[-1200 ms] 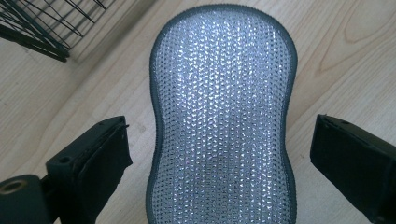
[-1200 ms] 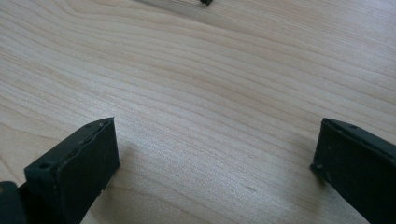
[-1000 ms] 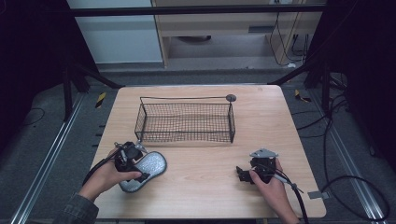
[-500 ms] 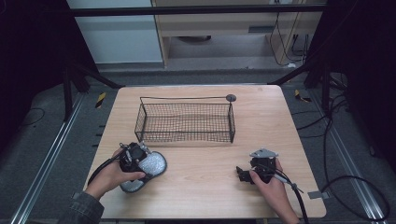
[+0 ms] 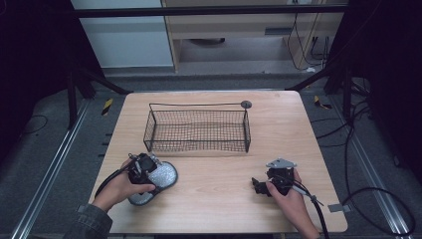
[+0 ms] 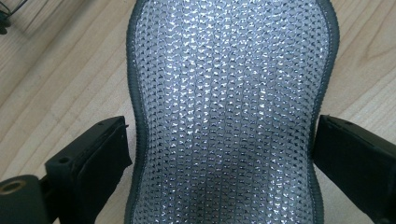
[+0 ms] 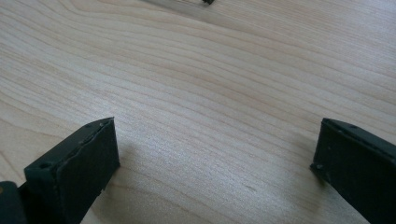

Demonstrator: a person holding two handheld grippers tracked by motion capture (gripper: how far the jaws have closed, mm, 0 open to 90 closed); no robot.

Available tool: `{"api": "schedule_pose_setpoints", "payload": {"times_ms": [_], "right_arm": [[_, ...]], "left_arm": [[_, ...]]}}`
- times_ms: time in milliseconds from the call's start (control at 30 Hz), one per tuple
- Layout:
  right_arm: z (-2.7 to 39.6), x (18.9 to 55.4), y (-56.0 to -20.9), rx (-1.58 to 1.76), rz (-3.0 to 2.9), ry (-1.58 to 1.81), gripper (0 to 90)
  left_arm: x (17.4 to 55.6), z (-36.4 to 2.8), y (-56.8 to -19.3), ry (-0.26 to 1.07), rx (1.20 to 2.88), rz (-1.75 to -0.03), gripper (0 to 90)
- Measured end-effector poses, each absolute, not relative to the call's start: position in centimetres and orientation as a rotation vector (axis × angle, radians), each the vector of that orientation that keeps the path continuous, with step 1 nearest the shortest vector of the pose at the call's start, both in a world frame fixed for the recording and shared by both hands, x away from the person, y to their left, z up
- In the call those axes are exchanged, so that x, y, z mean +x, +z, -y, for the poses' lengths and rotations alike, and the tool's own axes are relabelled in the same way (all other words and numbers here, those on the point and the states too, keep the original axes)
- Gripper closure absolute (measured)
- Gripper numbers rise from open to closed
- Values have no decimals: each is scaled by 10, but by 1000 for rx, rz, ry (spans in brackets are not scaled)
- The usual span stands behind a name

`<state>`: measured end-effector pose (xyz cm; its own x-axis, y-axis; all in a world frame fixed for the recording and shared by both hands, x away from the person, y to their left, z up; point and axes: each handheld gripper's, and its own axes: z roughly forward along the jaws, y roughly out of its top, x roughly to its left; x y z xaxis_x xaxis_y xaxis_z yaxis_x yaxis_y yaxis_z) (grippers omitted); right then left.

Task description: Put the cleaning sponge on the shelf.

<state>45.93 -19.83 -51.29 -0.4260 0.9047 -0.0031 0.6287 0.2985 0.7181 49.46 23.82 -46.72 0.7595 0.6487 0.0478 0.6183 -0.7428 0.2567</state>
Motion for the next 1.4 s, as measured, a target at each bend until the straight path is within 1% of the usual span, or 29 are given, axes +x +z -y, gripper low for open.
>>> {"api": "schedule_pose_setpoints", "payload": {"times_ms": [333, 433, 733, 1000, 1100, 1400], "right_arm": [[199, 459, -513, 1364, -2170, 914, 4], [199, 459, -513, 1362, -2172, 916, 4], [198, 459, -512, 1363, -2174, 913, 4], [199, 460, -512, 1355, -2183, 911, 4], [199, 460, -512, 1355, -2183, 912, 4], [199, 459, -512, 1356, -2181, 915, 4]], "left_arm": [[498, -238, -476, 179, 2729, -1012, 17], [496, -236, -475, 172, 2727, -984, 22], [497, -239, -479, 156, 2689, -1007, 29], [495, -240, -475, 167, 2694, -983, 95], [491, -239, -472, 184, 2684, -962, 97], [482, -238, -452, 300, 2654, -901, 104]]}}
